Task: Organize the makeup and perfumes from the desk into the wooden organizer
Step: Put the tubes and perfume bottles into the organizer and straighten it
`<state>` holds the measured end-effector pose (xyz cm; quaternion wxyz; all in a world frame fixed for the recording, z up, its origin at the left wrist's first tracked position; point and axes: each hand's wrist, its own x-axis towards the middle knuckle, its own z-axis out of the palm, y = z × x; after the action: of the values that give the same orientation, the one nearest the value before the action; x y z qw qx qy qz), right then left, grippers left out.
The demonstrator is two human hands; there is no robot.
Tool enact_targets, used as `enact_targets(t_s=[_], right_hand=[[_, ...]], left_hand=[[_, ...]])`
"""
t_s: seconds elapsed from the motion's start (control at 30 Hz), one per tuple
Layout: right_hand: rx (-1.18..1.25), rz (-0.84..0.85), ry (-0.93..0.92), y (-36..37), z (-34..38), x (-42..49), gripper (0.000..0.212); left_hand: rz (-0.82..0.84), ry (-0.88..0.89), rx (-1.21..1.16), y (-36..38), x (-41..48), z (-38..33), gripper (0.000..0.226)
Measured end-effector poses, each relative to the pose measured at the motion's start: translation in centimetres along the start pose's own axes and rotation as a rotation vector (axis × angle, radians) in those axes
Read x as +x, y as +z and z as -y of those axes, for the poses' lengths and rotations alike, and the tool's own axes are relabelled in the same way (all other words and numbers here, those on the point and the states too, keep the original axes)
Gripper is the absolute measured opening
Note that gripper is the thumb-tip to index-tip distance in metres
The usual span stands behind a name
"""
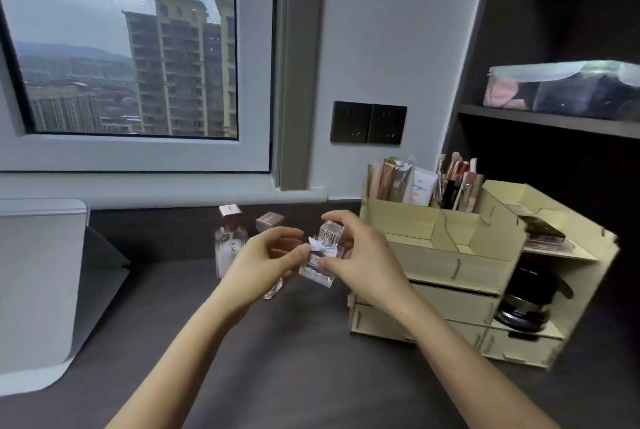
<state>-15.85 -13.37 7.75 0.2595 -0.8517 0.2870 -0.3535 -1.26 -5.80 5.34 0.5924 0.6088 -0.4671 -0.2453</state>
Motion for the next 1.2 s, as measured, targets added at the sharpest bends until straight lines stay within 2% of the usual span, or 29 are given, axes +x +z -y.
enact_targets(t_s=[0.17, 0.33, 0.43, 0.53, 0.7, 0.9, 1.2], right_hand=[[-0.047, -0.151, -0.015, -9.8, -0.4, -0.4, 0.058], [-0.169, -0.412, 0.077, -20.1, -4.1, 2.7, 0.063], [-0.405, -0.510, 0.186, -23.8, -7.4, 5.4, 0.059], [-0.576, -0.418, 0.298, -24.5, -10.6, 7.6, 0.058], [-0.536, -0.224, 0.406, -24.1, -14.2, 10.4, 0.061], [-0.456, -0.021, 0.425, -24.9, -16.0, 12.0, 0.059], [-0.383, 0.089, 0.415, -25.9, -17.2, 12.8, 0.063]], left_hand=[[0.029, 0.060, 0.005, 1.7, 0.5, -1.3, 0.015], [0.030, 0.083, 0.030, 3.4, 1.5, -1.7, 0.013], [0.002, 0.088, 0.077, 4.1, 2.5, -1.6, 0.012], [-0.036, 0.098, 0.103, 4.9, 3.5, -1.5, 0.012], [-0.088, 0.072, 0.099, 6.0, 5.0, -1.1, 0.012], [-0.107, 0.048, 0.109, 6.7, 6.3, -0.5, 0.012], [-0.085, 0.027, 0.160, 7.9, 7.2, 0.9, 0.013]])
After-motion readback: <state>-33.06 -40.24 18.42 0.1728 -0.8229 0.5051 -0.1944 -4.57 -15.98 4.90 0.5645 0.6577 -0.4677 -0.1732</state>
